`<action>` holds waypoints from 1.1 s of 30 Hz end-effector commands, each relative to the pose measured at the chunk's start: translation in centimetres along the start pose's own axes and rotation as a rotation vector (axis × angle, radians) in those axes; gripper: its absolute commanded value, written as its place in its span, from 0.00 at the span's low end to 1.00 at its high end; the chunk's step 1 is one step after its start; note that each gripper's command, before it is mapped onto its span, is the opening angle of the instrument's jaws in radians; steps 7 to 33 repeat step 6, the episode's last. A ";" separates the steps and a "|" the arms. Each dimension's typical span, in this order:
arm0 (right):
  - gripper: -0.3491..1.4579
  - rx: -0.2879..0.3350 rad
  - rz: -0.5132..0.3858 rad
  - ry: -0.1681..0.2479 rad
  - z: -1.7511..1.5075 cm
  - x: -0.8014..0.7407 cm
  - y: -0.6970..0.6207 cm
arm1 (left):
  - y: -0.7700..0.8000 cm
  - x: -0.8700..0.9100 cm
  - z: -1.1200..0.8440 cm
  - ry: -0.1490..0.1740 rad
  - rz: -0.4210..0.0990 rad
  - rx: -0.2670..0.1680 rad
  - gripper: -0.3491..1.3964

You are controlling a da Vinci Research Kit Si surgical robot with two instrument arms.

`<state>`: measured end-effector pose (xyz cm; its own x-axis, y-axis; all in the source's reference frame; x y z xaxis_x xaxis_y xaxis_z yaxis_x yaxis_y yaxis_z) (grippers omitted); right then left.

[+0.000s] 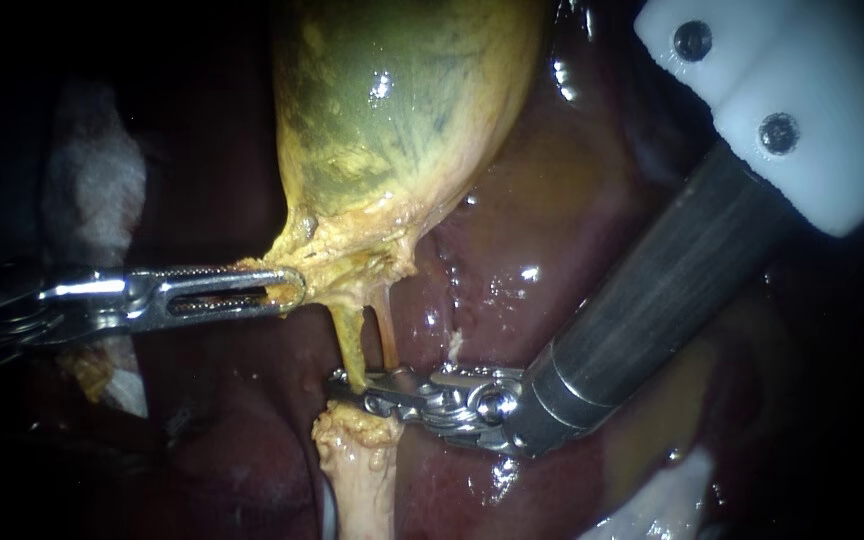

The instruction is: Clipping first clip left tube

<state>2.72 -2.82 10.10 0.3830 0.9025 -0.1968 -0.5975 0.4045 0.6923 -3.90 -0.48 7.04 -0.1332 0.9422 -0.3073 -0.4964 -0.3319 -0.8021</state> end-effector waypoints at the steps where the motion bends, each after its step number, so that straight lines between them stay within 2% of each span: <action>1: 0.01 0.000 0.000 0.000 0.00 0.00 0.00 | 0.00 0.00 0.00 0.000 0.000 0.000 0.00; 33: 0.01 0.000 0.000 0.000 0.00 0.00 0.00 | 0.00 0.00 0.00 0.000 0.000 0.000 0.00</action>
